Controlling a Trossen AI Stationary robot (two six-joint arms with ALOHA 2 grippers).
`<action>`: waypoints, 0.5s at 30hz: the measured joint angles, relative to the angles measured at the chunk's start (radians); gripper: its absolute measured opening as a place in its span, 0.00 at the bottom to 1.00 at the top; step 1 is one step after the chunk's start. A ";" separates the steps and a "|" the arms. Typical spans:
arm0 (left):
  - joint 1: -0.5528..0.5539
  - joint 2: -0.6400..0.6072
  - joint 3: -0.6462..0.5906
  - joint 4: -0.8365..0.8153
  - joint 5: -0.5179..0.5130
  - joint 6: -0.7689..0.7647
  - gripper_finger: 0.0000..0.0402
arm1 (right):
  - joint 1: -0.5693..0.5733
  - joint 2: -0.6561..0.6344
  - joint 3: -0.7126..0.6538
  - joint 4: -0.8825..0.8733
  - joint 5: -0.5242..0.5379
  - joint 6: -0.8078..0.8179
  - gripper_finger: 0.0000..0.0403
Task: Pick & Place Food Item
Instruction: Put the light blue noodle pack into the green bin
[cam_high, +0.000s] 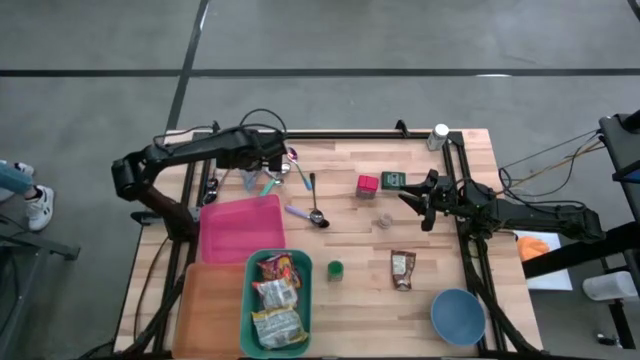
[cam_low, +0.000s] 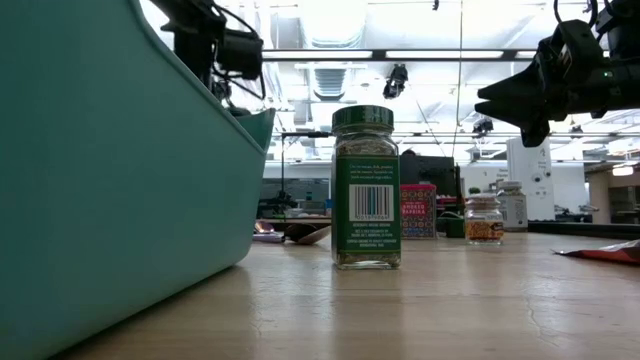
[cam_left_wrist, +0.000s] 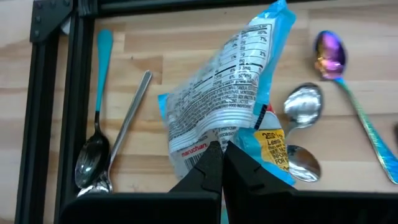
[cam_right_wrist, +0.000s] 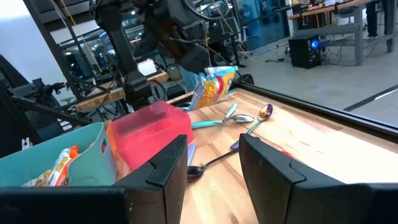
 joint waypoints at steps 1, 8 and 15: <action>-0.005 -0.008 0.000 0.003 -0.004 0.002 0.00 | 0.000 0.000 0.000 0.000 0.000 0.000 0.35; -0.044 -0.059 0.000 0.013 -0.043 0.029 0.00 | 0.000 0.000 0.000 0.000 0.000 0.000 0.35; -0.128 -0.123 -0.001 0.078 -0.120 0.132 0.00 | 0.000 0.000 0.000 0.000 0.000 0.000 0.35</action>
